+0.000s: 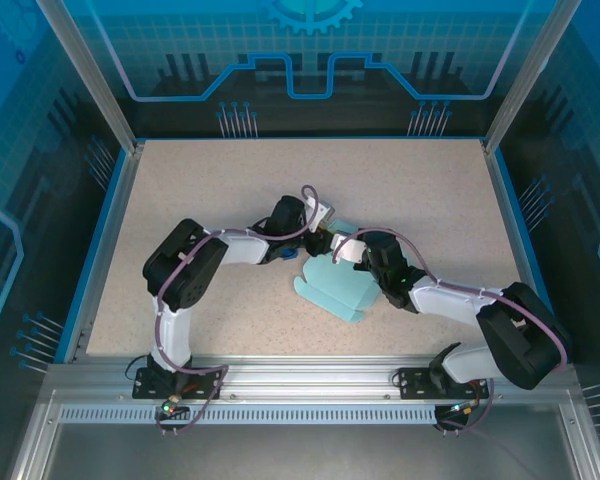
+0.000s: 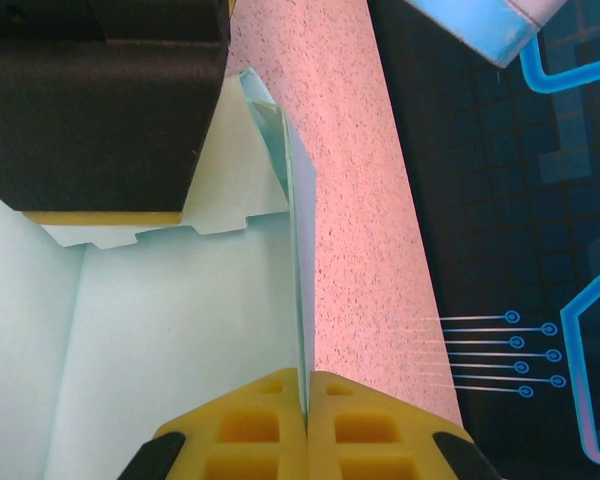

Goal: Fold the paper box

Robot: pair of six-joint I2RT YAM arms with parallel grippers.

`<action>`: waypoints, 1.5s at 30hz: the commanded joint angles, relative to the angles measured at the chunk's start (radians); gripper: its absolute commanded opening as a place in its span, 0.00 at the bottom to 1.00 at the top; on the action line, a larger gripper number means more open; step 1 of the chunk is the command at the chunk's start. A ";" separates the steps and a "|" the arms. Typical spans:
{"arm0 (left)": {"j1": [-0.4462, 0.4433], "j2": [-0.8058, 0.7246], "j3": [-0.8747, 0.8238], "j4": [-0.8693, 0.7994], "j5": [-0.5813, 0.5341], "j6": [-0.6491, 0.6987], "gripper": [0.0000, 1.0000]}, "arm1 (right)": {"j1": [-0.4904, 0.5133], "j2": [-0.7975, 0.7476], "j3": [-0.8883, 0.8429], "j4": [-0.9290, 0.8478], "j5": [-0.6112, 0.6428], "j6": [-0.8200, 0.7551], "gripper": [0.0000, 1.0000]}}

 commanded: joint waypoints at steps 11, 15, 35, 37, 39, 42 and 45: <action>-0.043 -0.007 -0.017 0.049 -0.363 -0.061 0.20 | 0.005 -0.012 0.055 -0.022 -0.035 0.114 0.02; -0.043 -0.012 -0.022 0.049 -0.389 -0.085 0.14 | 0.004 -0.020 0.062 -0.031 -0.034 0.154 0.07; -0.055 -0.031 -0.051 0.067 -0.362 -0.031 0.00 | -0.117 -0.288 0.130 -0.394 -0.352 0.702 0.55; -0.068 -0.028 -0.056 0.075 -0.369 -0.022 0.00 | -0.167 -0.301 0.143 -0.416 -0.418 0.794 0.56; -0.079 -0.023 -0.057 0.079 -0.373 -0.010 0.00 | -0.219 -0.294 0.155 -0.431 -0.481 0.878 0.57; -0.089 -0.018 -0.066 0.091 -0.376 -0.003 0.00 | -0.287 -0.240 0.195 -0.461 -0.556 0.964 0.57; -0.093 -0.018 -0.075 0.103 -0.381 -0.002 0.00 | -0.302 -0.156 0.236 -0.489 -0.575 0.991 0.56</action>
